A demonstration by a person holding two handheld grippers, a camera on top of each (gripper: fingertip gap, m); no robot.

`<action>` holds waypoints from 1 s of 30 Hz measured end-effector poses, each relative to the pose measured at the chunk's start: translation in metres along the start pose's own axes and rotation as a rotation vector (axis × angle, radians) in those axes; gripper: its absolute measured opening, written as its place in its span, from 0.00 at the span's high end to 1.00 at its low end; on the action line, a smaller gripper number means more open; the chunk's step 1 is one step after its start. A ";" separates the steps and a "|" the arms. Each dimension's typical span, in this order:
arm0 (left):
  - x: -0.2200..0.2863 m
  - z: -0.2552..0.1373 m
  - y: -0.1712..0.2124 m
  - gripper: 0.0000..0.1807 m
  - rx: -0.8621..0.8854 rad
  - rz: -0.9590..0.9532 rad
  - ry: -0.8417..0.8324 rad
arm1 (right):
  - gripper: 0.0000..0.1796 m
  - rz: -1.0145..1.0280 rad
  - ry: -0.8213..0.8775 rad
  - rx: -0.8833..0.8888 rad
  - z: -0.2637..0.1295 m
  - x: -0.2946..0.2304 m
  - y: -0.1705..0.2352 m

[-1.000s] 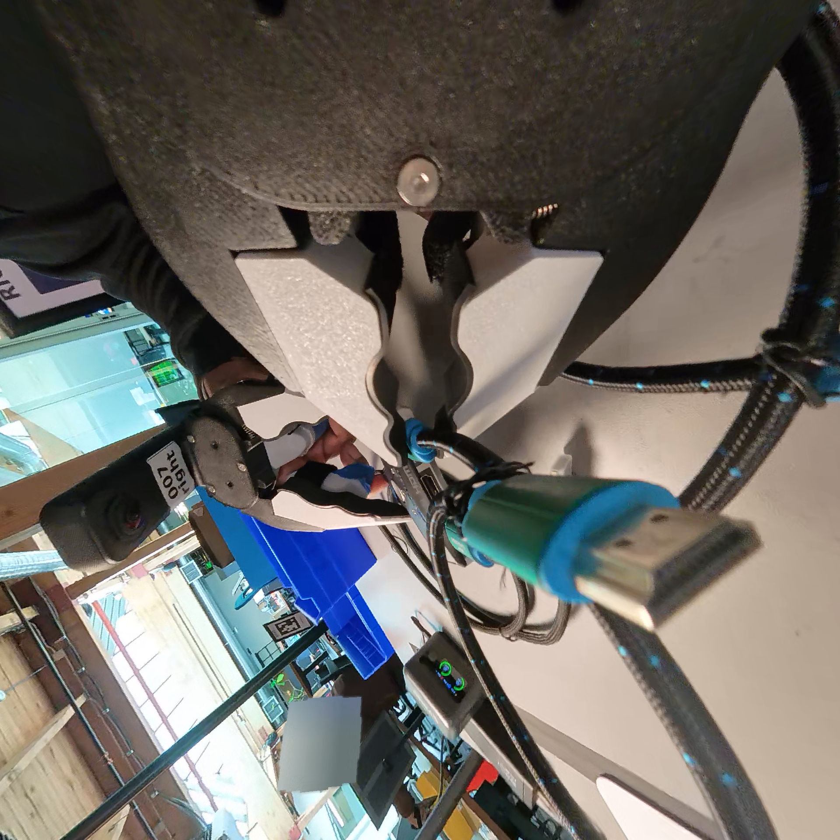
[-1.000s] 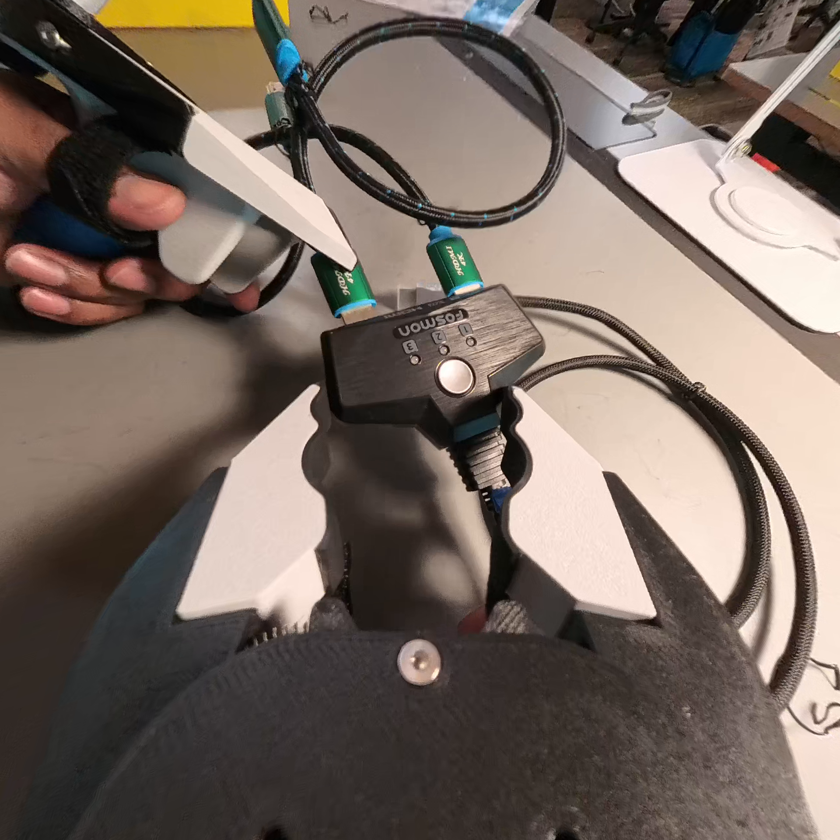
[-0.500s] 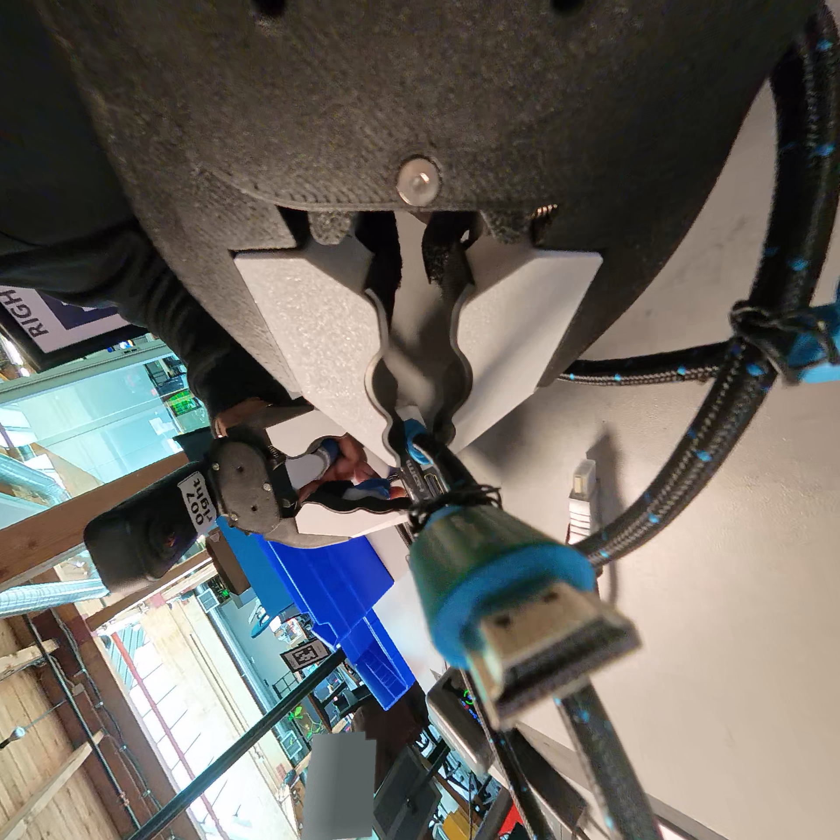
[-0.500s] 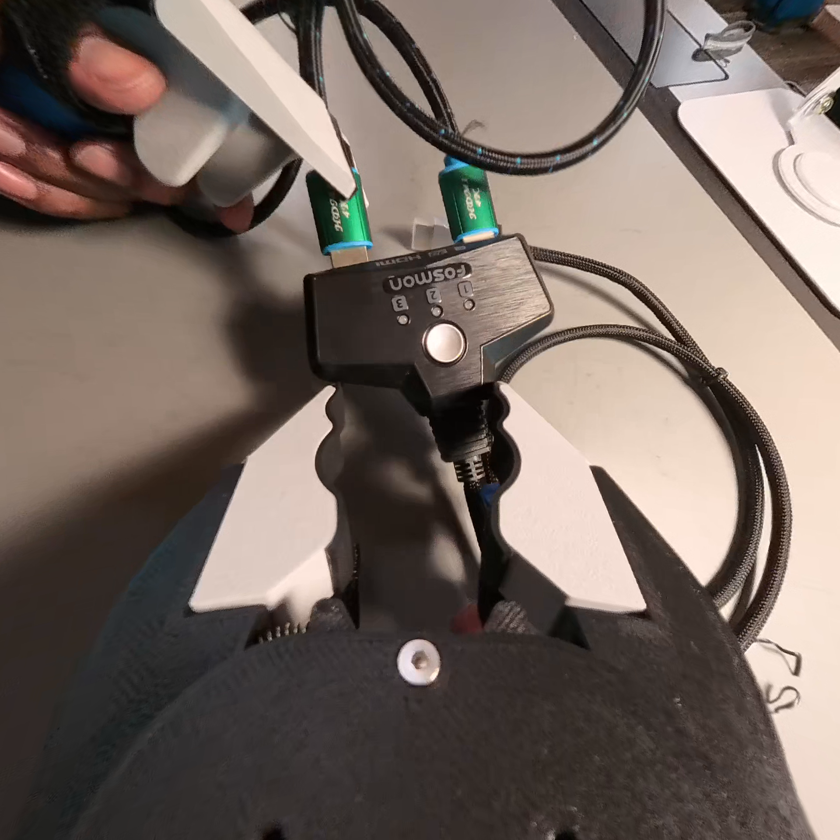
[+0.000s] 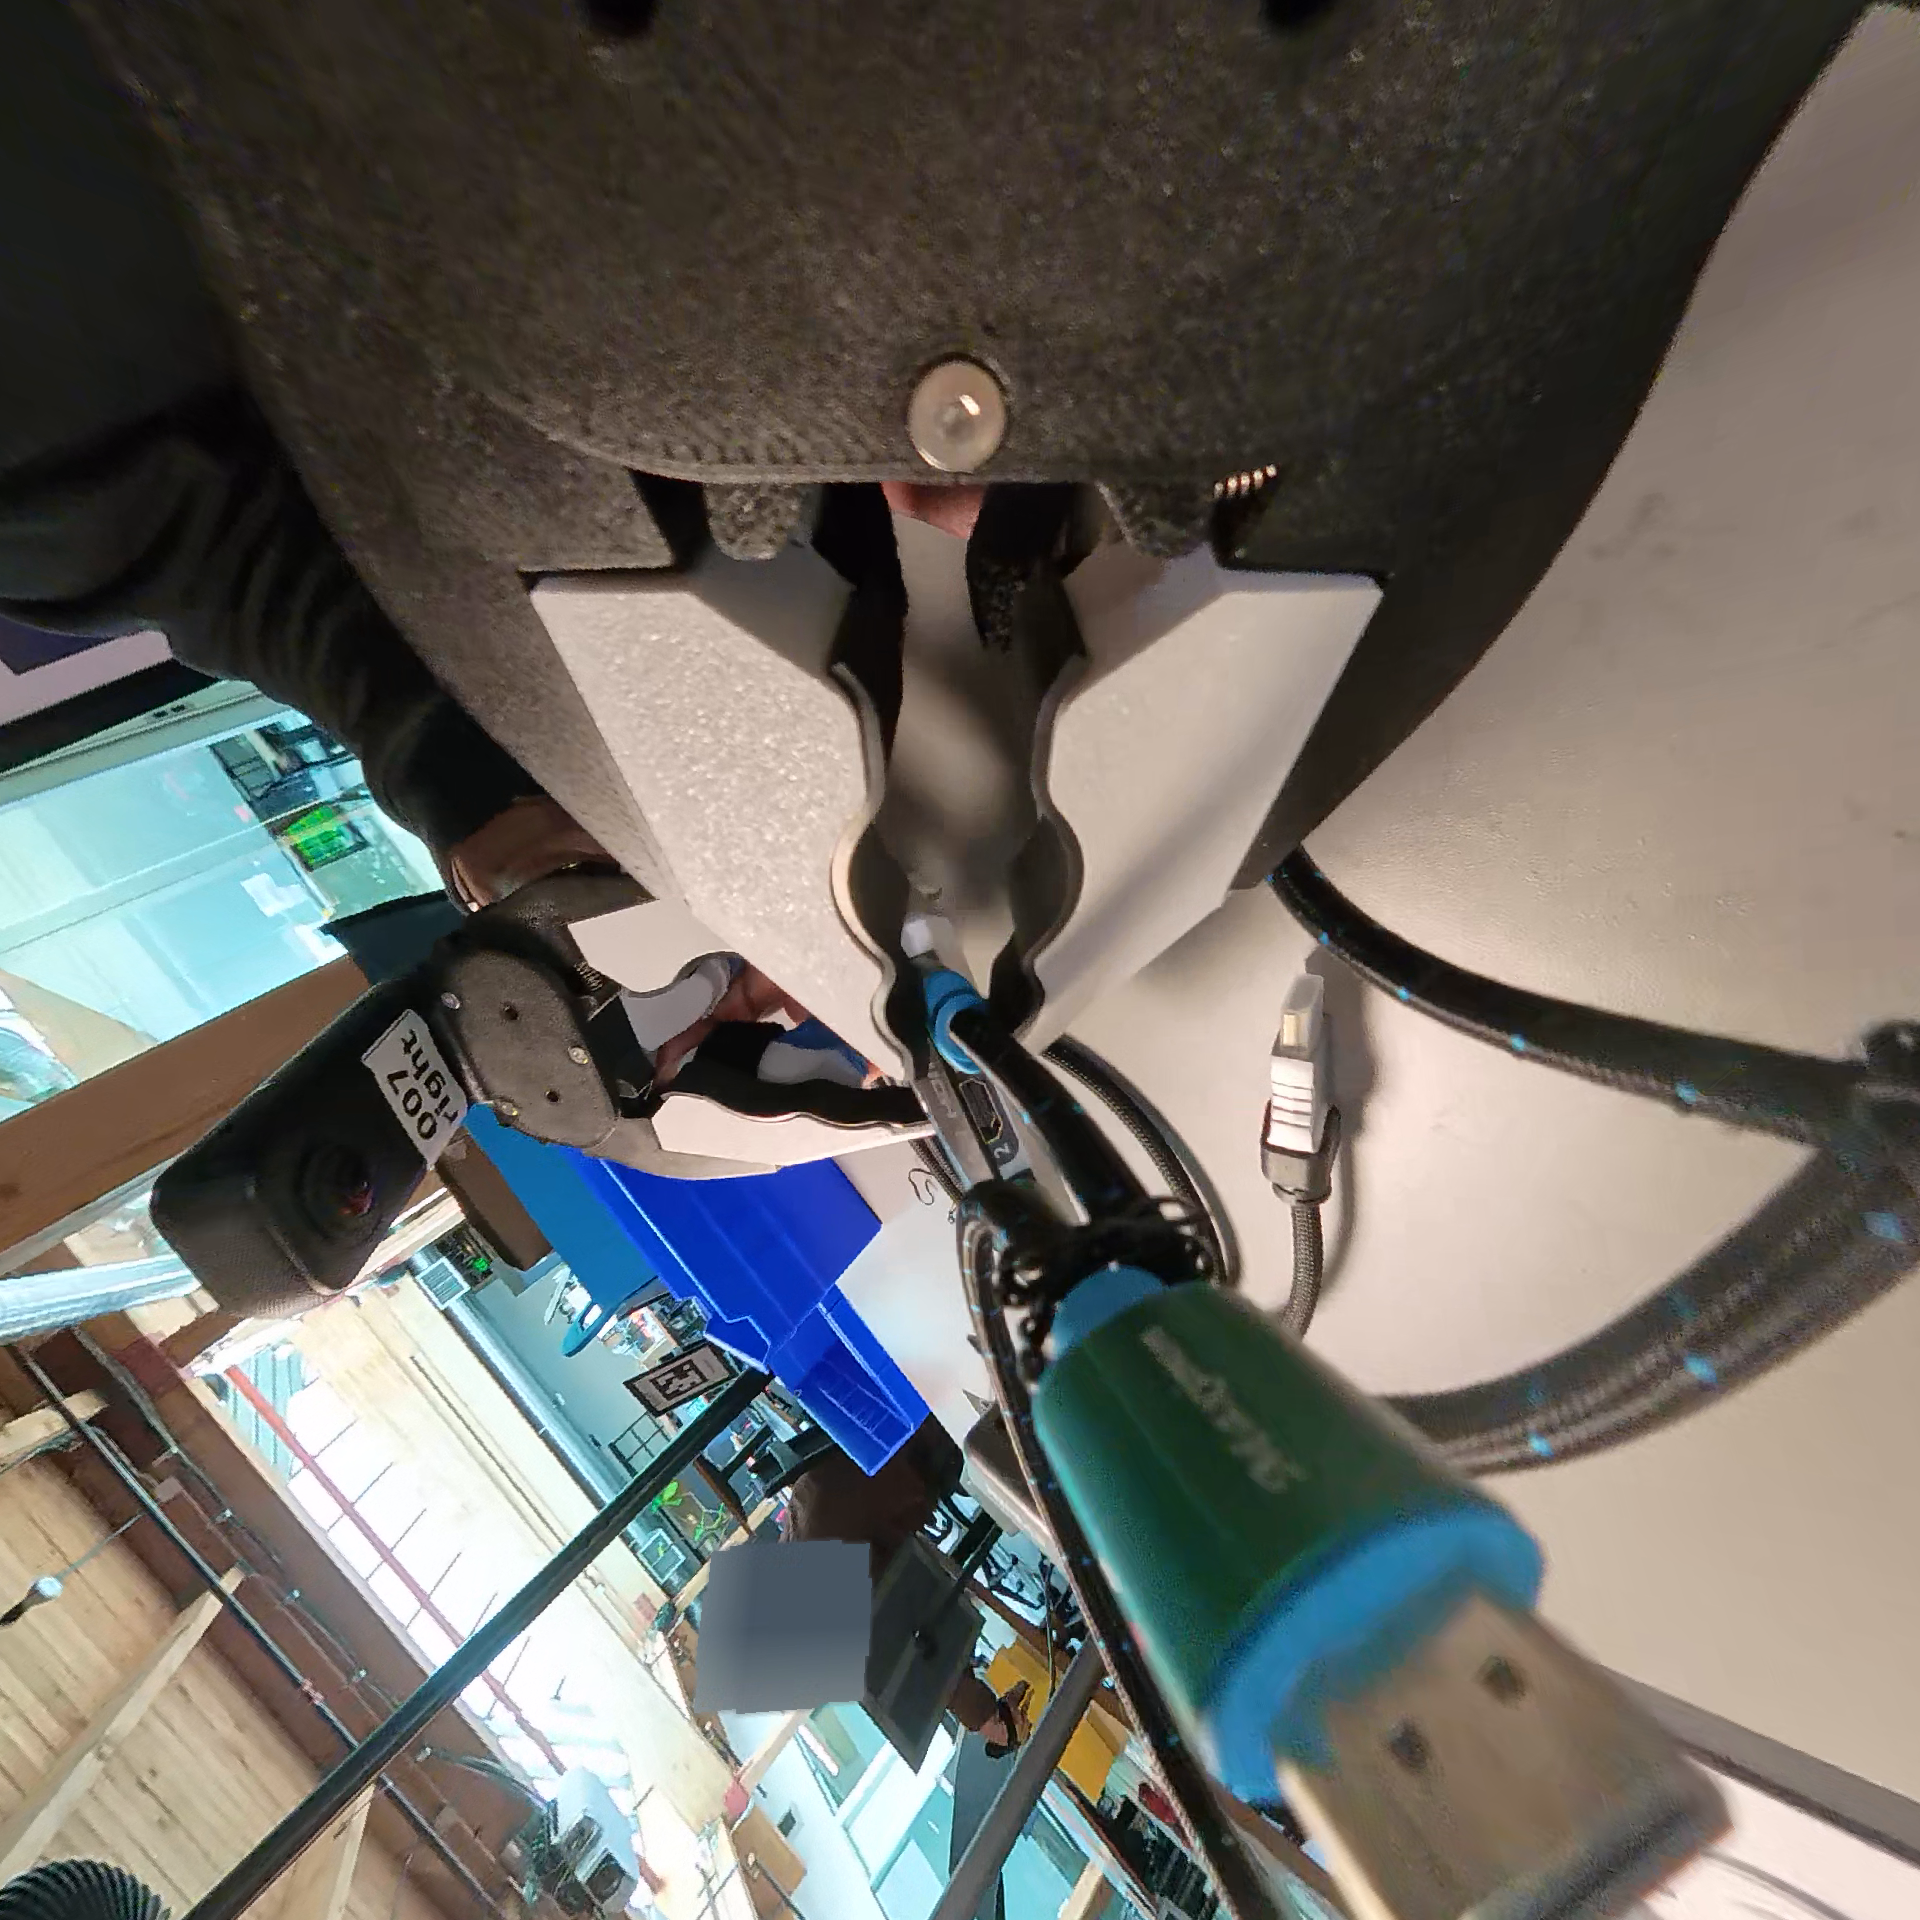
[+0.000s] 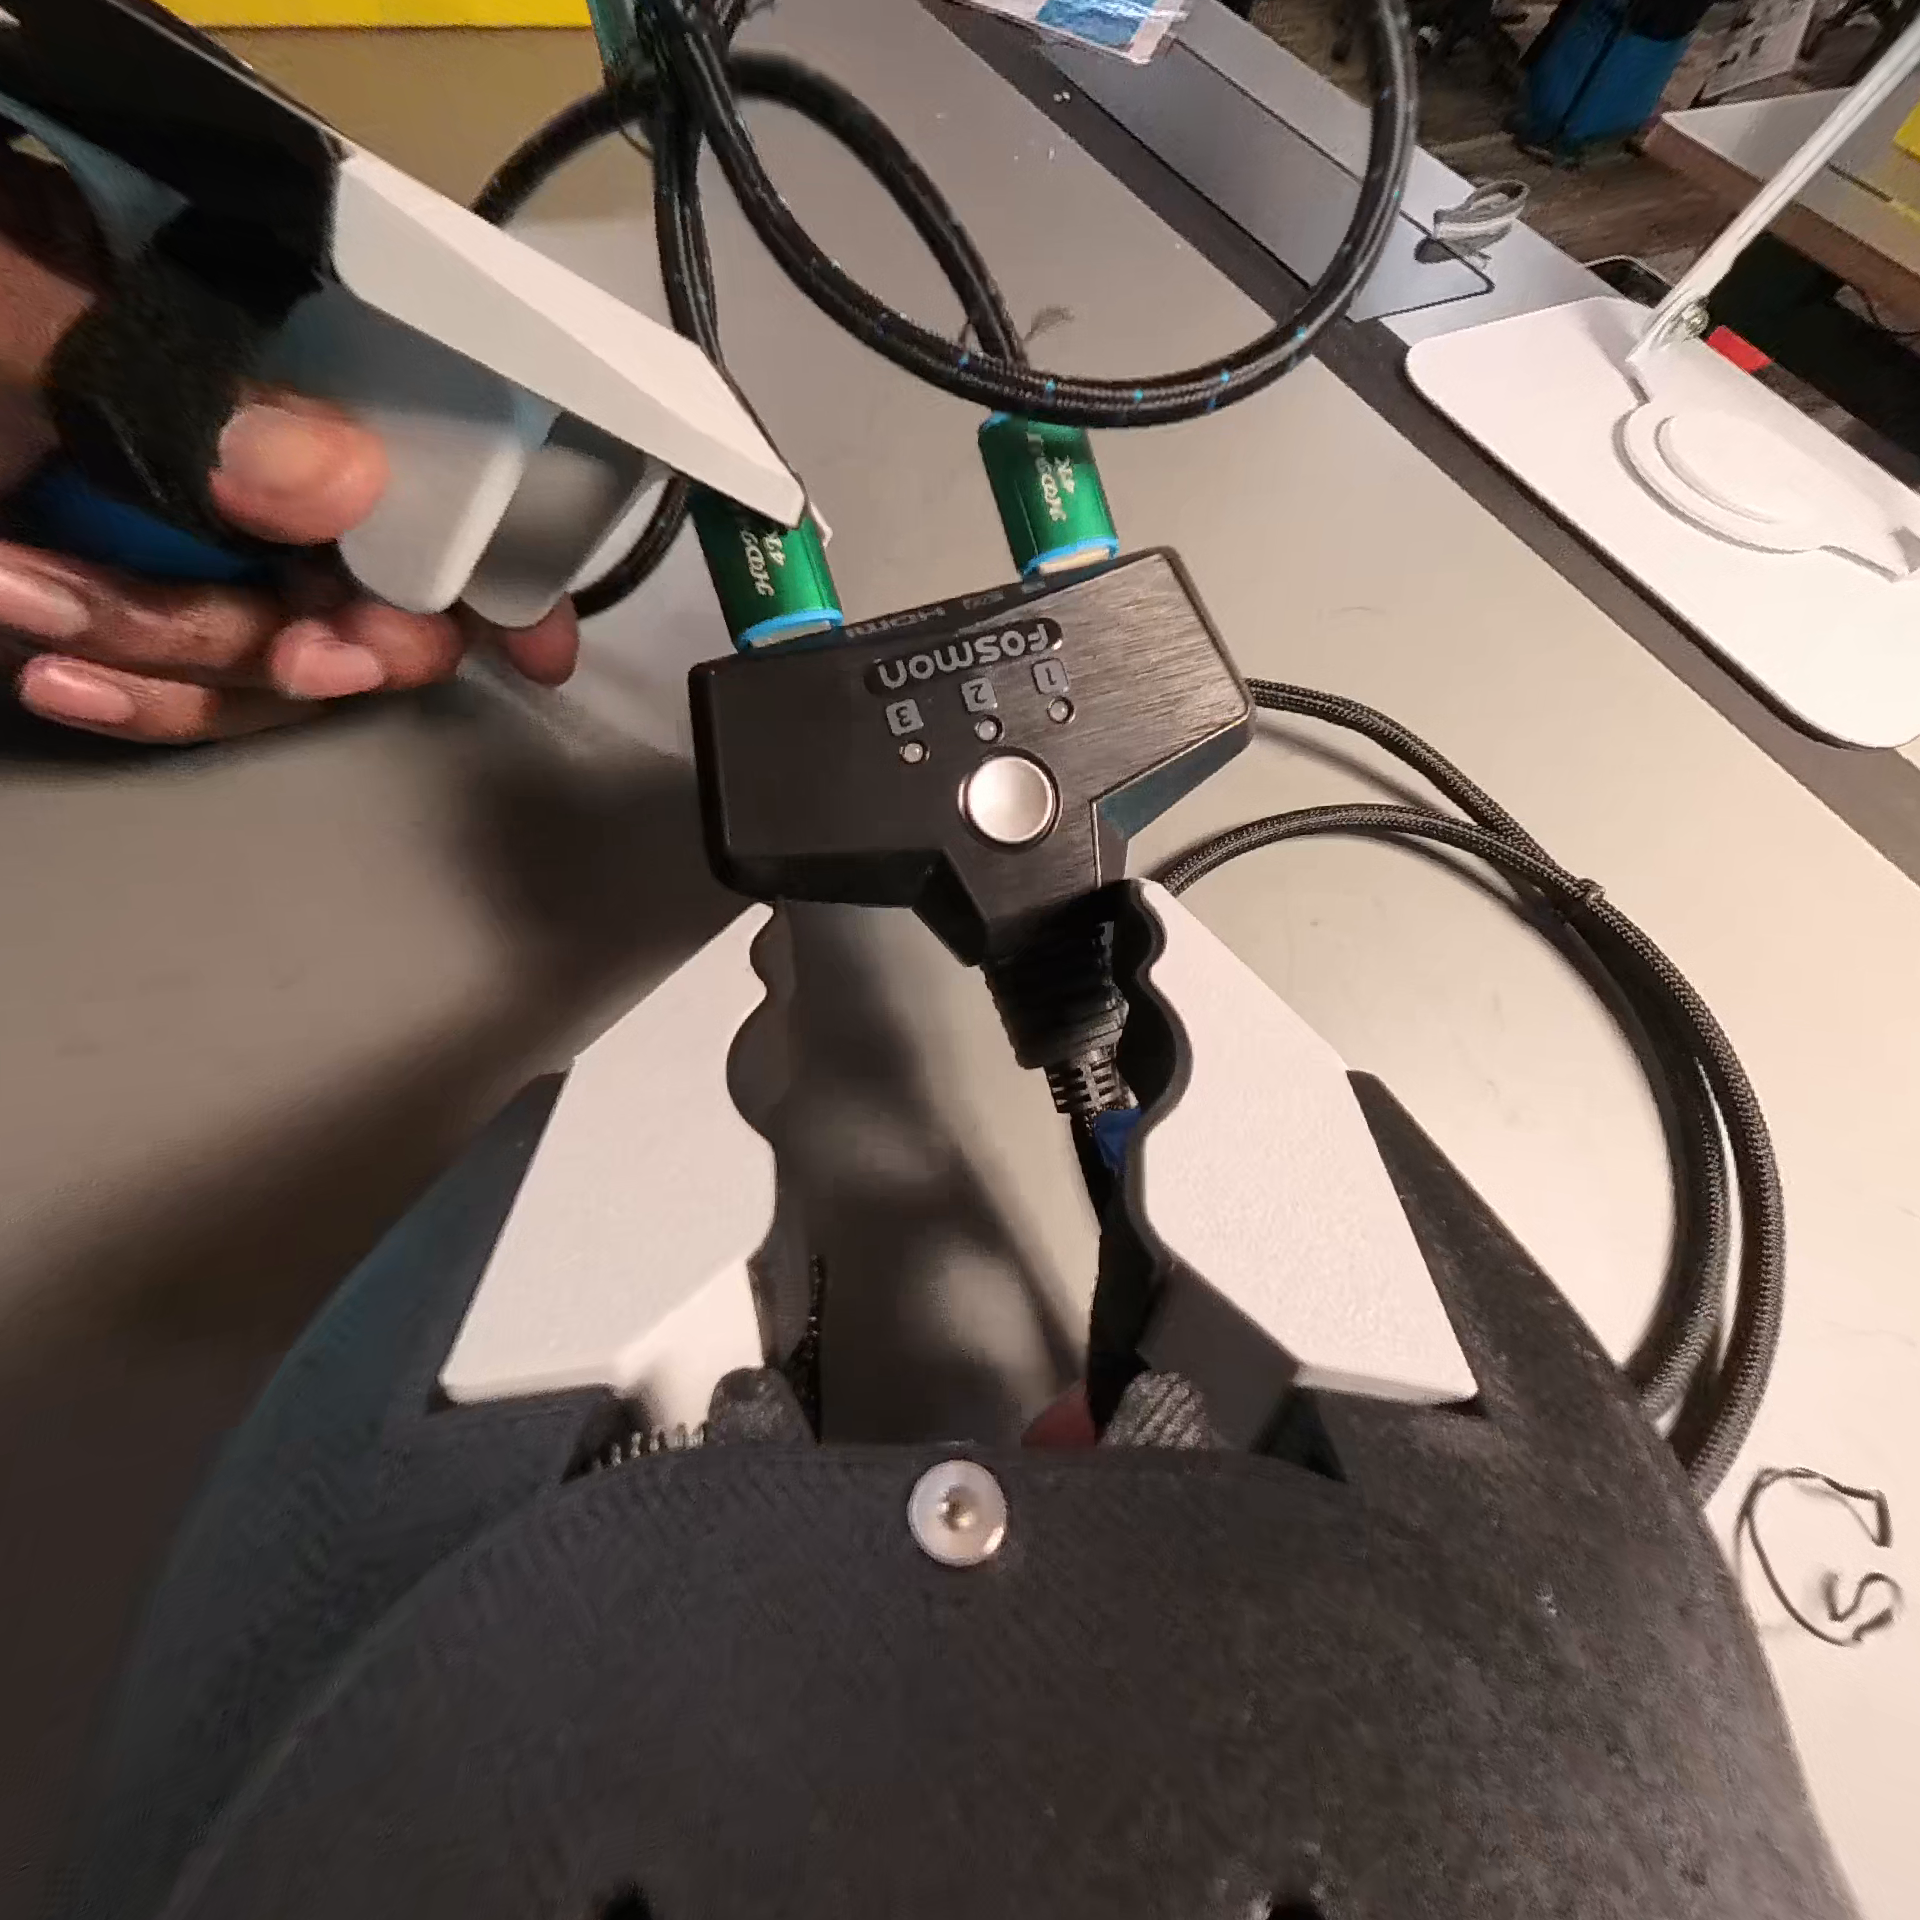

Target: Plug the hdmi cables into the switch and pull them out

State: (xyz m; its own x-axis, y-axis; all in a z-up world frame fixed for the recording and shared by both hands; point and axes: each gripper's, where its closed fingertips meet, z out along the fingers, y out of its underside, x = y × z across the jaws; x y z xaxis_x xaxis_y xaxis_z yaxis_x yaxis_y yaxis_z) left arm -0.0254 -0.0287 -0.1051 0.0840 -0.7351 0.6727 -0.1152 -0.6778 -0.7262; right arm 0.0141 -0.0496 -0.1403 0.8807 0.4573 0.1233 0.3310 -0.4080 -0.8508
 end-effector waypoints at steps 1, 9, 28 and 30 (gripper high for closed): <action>0.001 0.000 0.000 0.91 0.003 0.008 -0.001 | 0.65 0.008 -0.001 0.001 0.001 -0.001 0.000; 0.003 -0.002 -0.005 0.91 -0.009 -0.039 0.062 | 0.65 -0.017 0.003 0.059 -0.005 0.001 -0.011; 0.017 0.000 0.000 0.92 -0.069 -0.012 0.173 | 0.78 -0.274 0.155 -0.060 -0.013 0.020 0.003; 0.022 -0.001 0.000 0.92 -0.084 -0.004 0.196 | 0.79 -0.305 0.161 -0.072 -0.015 0.020 0.003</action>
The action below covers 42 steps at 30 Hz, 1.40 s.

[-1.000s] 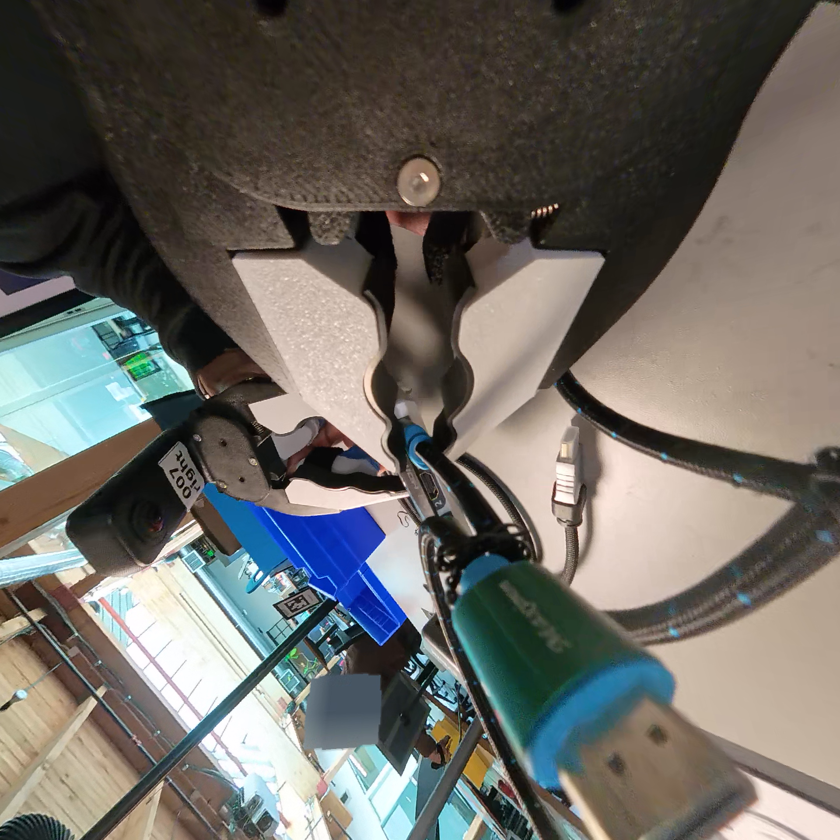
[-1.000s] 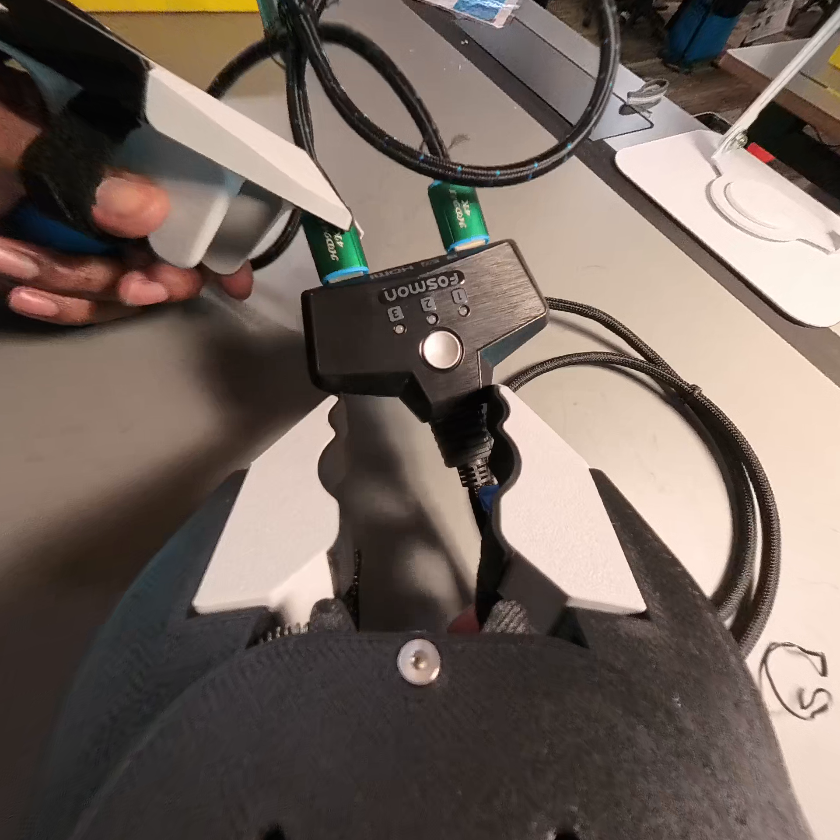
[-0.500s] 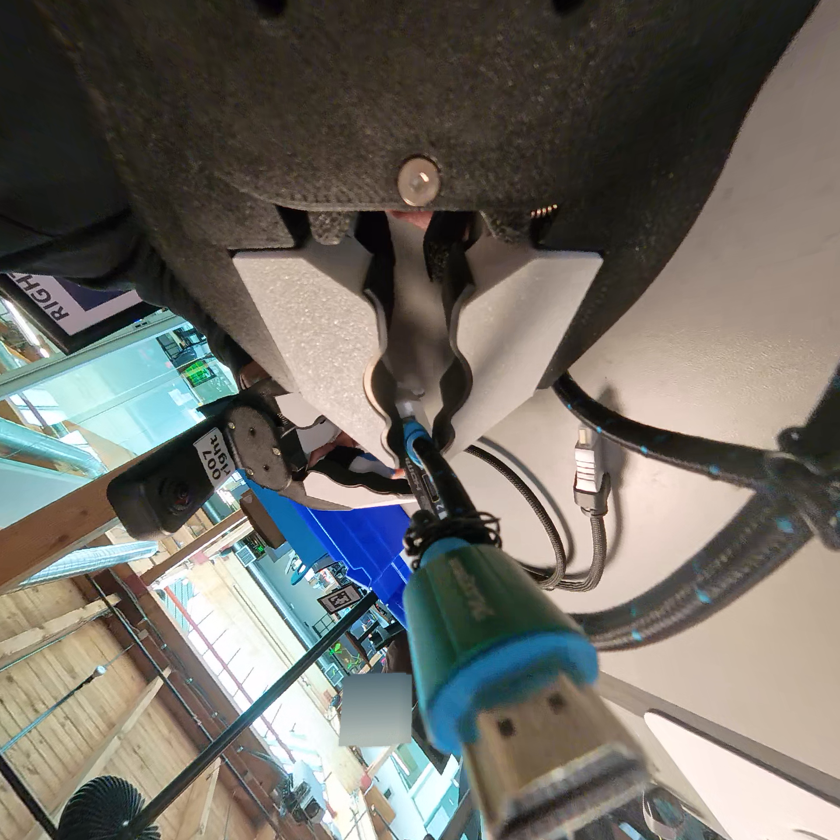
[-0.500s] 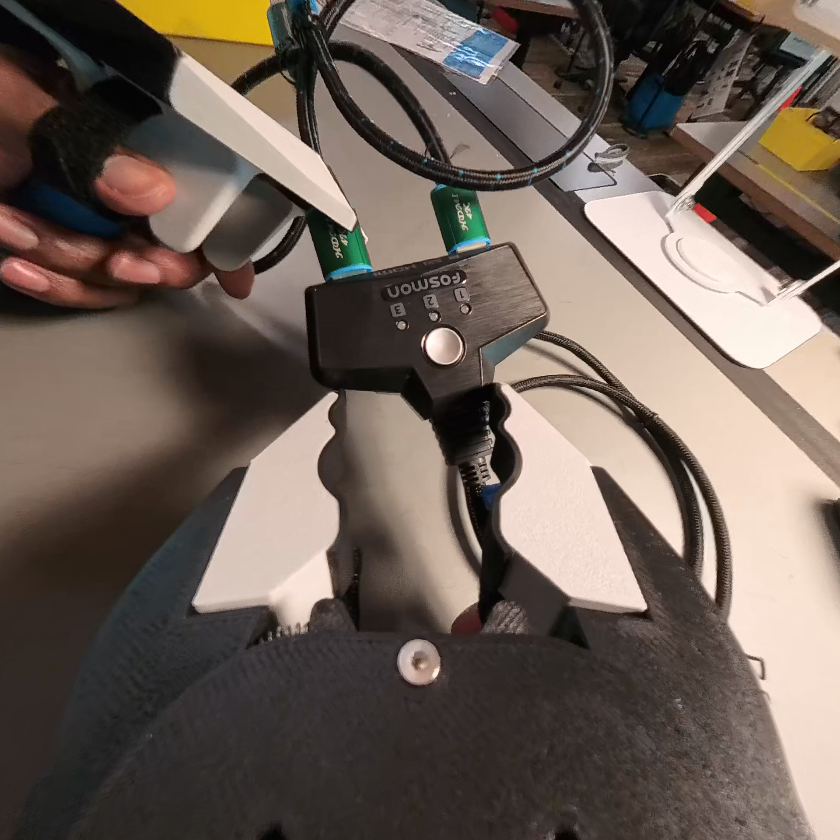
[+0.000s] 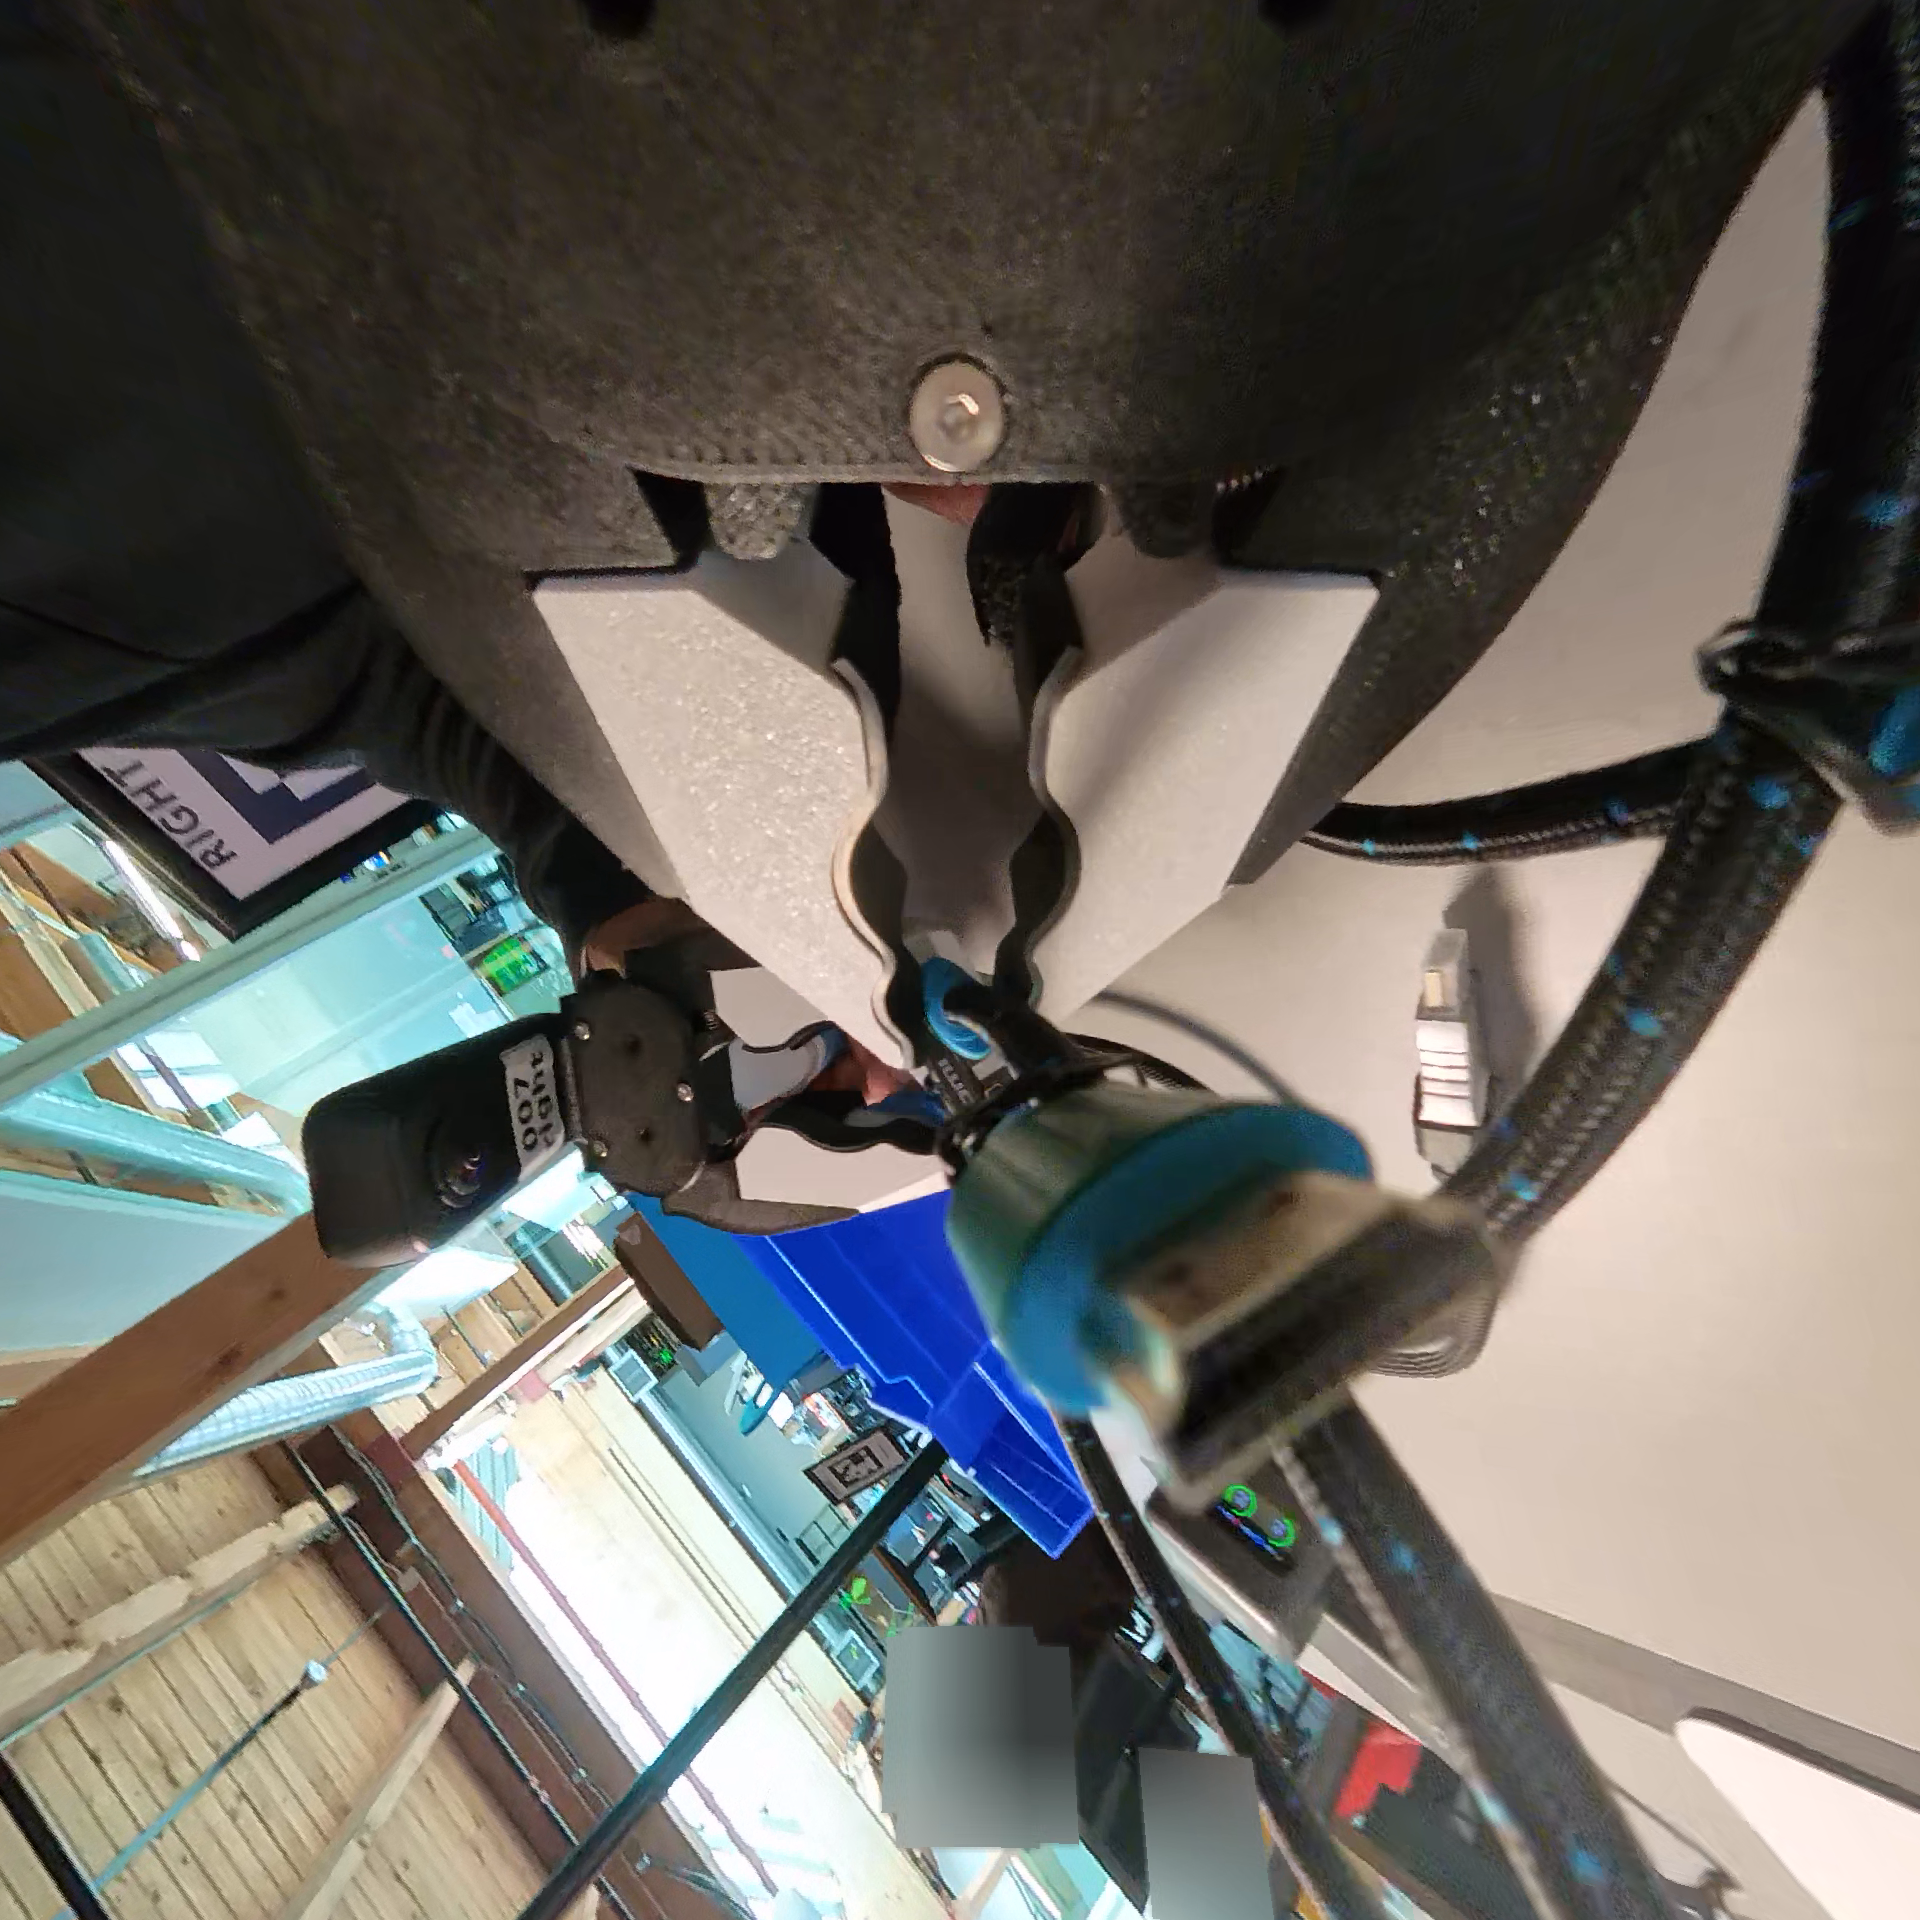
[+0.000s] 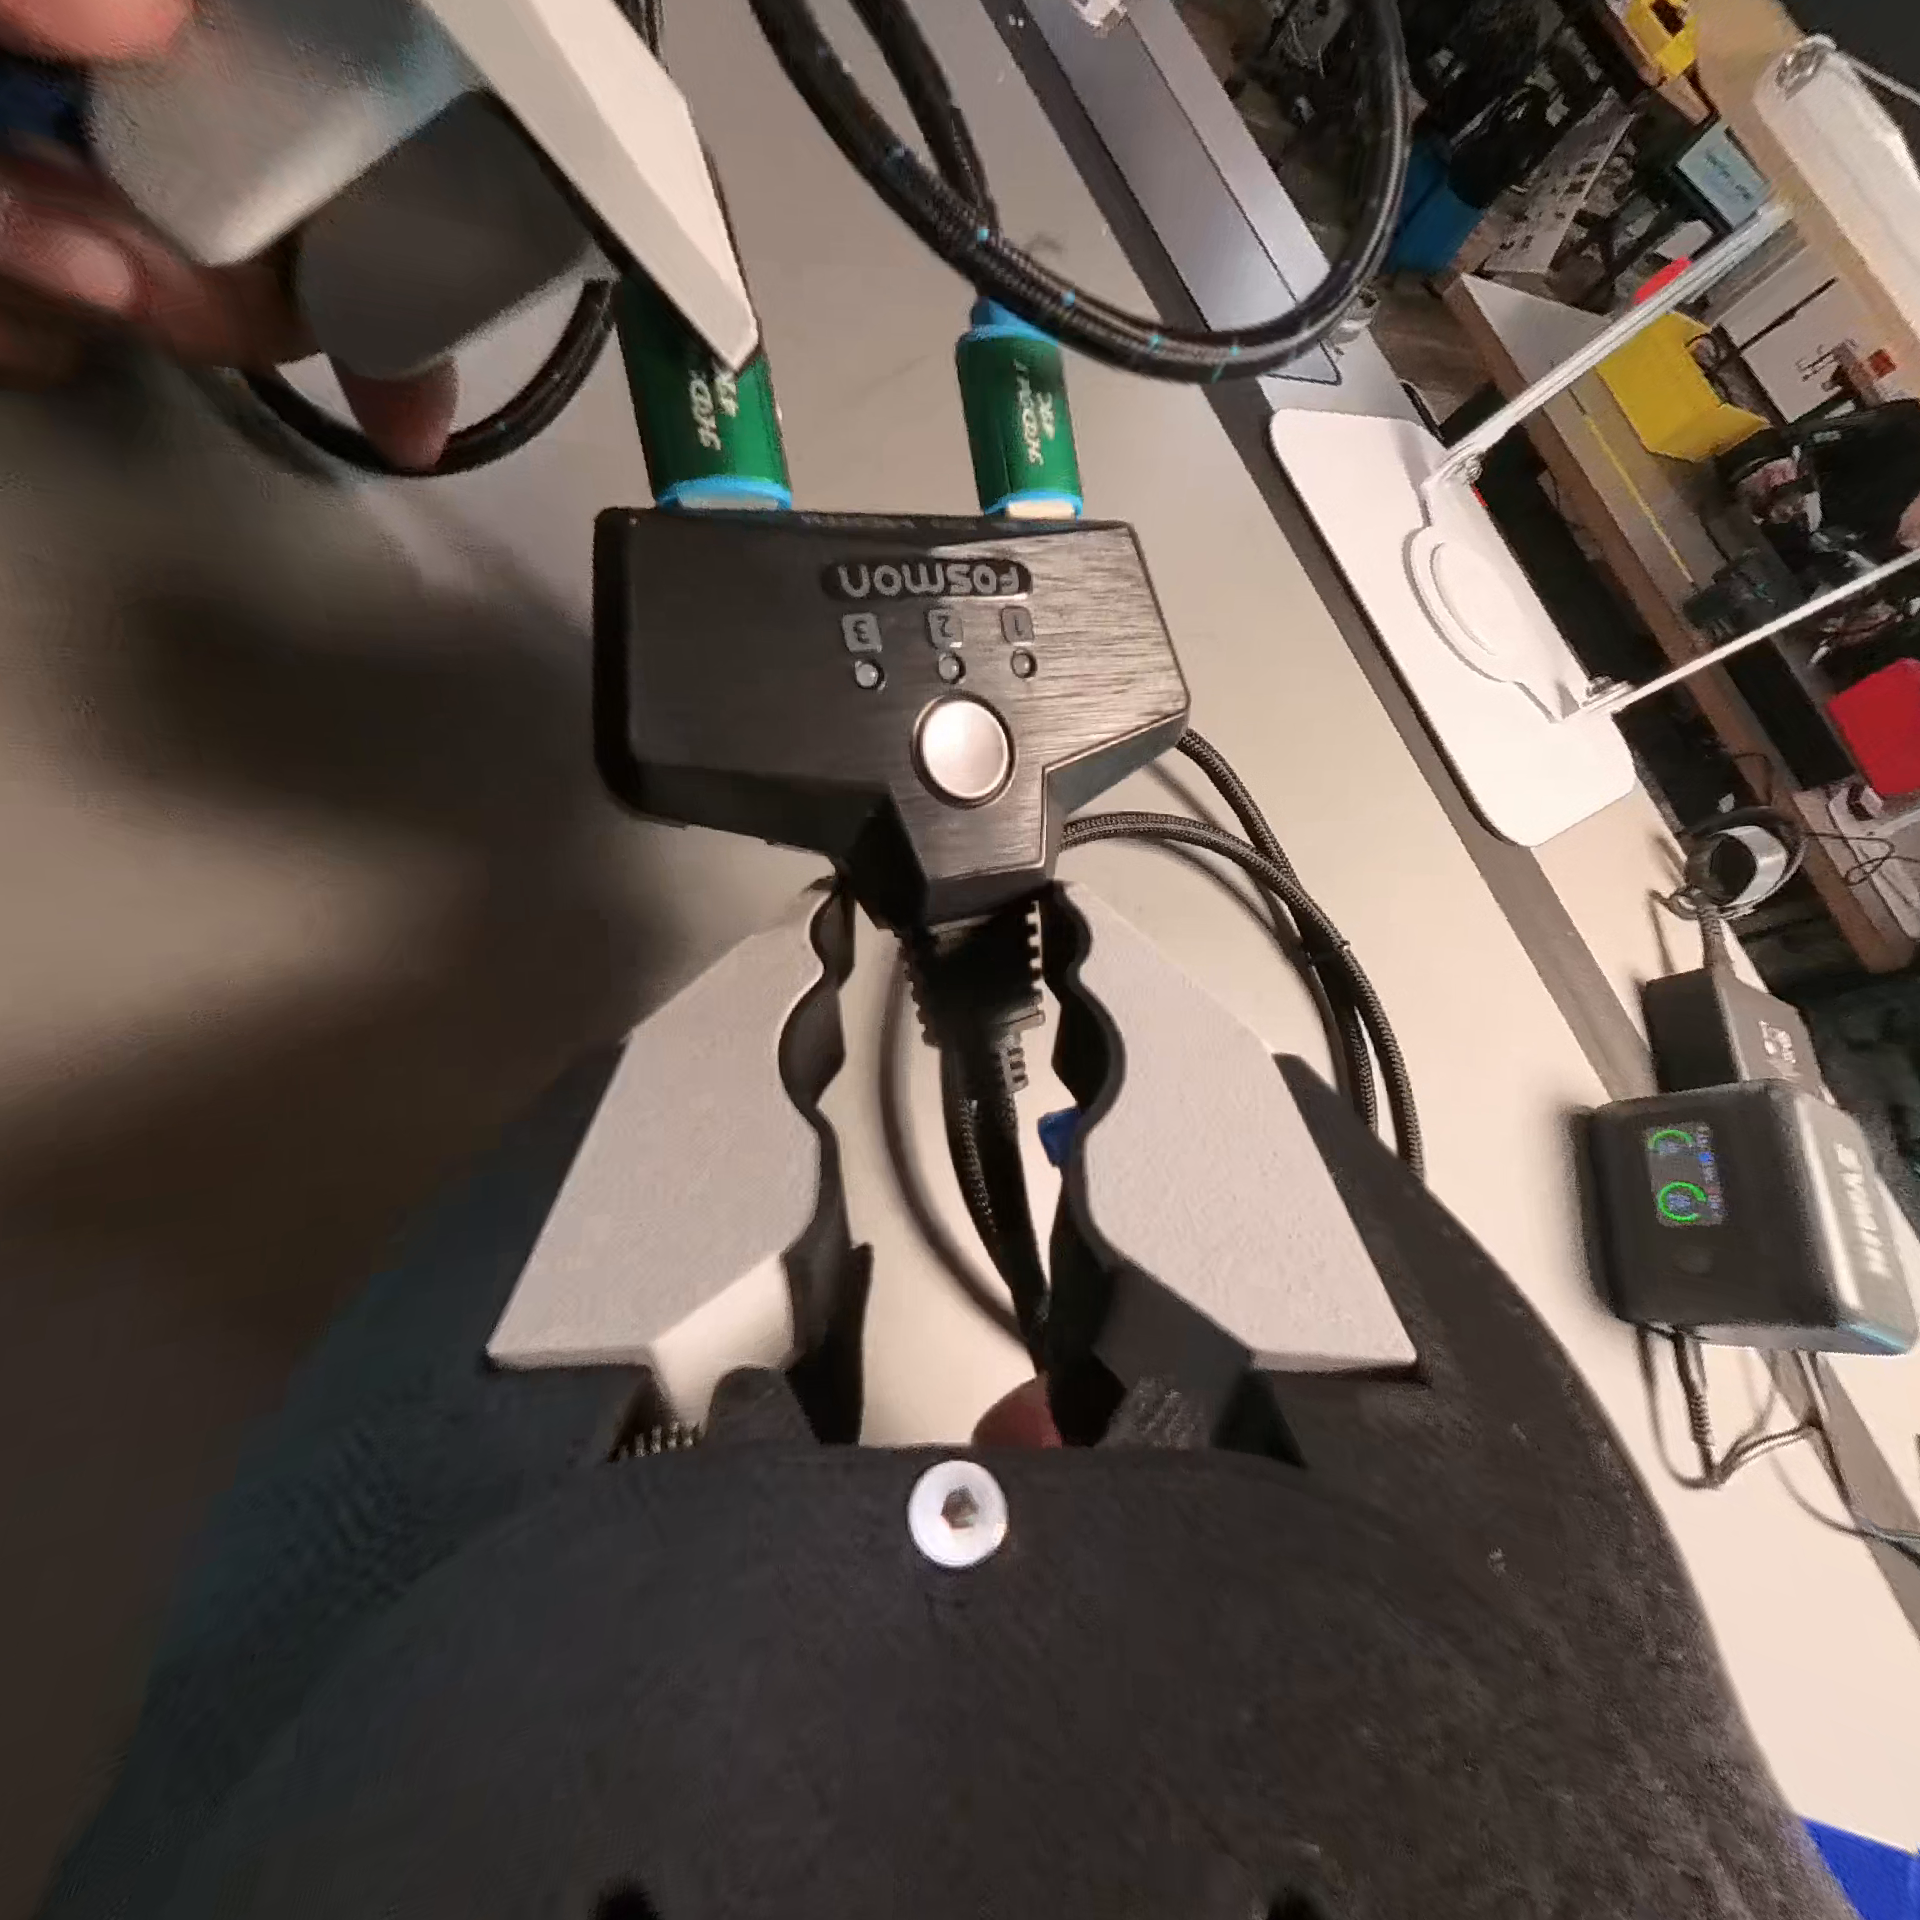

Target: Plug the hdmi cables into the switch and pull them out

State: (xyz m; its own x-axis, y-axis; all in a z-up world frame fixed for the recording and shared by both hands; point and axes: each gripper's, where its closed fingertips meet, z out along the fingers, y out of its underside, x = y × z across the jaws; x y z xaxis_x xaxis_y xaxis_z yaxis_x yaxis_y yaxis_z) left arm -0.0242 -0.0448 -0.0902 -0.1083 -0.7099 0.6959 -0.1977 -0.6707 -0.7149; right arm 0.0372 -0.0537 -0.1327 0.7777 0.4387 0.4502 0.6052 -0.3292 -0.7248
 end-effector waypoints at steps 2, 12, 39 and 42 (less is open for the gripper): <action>0.003 -0.001 -0.002 0.91 -0.010 0.010 0.011 | 0.80 0.002 0.009 0.012 -0.003 0.002 -0.004; 0.038 -0.019 -0.038 0.69 0.157 0.257 0.025 | 0.82 0.039 0.169 0.057 -0.028 0.028 -0.025; 0.059 -0.014 -0.020 0.83 0.161 0.365 0.119 | 0.84 -0.131 0.818 -0.002 -0.371 0.228 -0.172; 0.056 -0.009 -0.012 0.83 0.127 0.375 0.111 | 0.85 -0.151 0.900 0.010 -0.410 0.256 -0.196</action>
State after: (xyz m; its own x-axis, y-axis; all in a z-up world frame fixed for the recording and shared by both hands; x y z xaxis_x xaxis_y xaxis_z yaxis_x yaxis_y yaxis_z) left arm -0.0364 -0.0748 -0.0415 -0.2559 -0.8872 0.3838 -0.0035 -0.3962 -0.9182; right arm 0.1875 -0.2197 0.3392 0.5316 -0.3430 0.7744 0.7128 -0.3126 -0.6278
